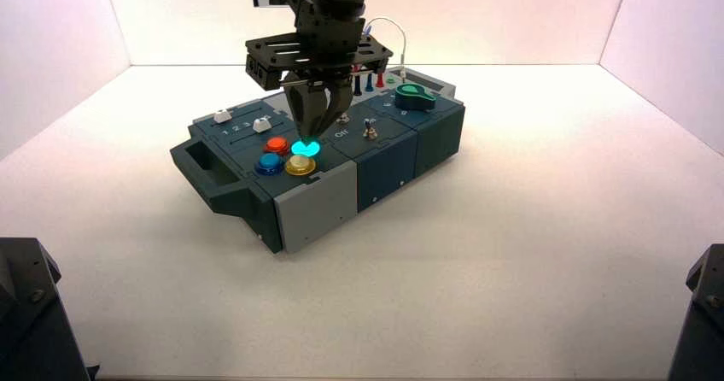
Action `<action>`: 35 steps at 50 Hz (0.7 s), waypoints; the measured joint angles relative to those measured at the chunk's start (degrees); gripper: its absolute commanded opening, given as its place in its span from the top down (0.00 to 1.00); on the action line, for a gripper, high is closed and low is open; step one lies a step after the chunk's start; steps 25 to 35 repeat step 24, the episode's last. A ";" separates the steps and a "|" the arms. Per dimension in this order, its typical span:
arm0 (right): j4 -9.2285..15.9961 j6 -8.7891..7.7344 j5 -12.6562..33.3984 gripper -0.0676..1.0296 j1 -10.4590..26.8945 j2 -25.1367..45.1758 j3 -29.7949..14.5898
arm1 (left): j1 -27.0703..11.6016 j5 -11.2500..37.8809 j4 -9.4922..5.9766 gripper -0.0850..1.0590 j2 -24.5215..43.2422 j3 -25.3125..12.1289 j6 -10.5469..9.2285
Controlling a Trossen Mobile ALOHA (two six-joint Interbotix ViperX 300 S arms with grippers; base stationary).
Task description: Push the green button with the right gripper.
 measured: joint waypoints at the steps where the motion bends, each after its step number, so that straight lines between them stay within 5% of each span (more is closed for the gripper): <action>1: 0.00 0.00 0.18 0.96 0.00 -0.09 0.00 | 0.00 0.00 0.00 0.95 0.00 0.00 -0.09; 35: 0.00 0.09 1.58 0.96 -0.09 -3.34 0.88 | 0.00 0.00 0.09 0.95 0.09 0.00 0.00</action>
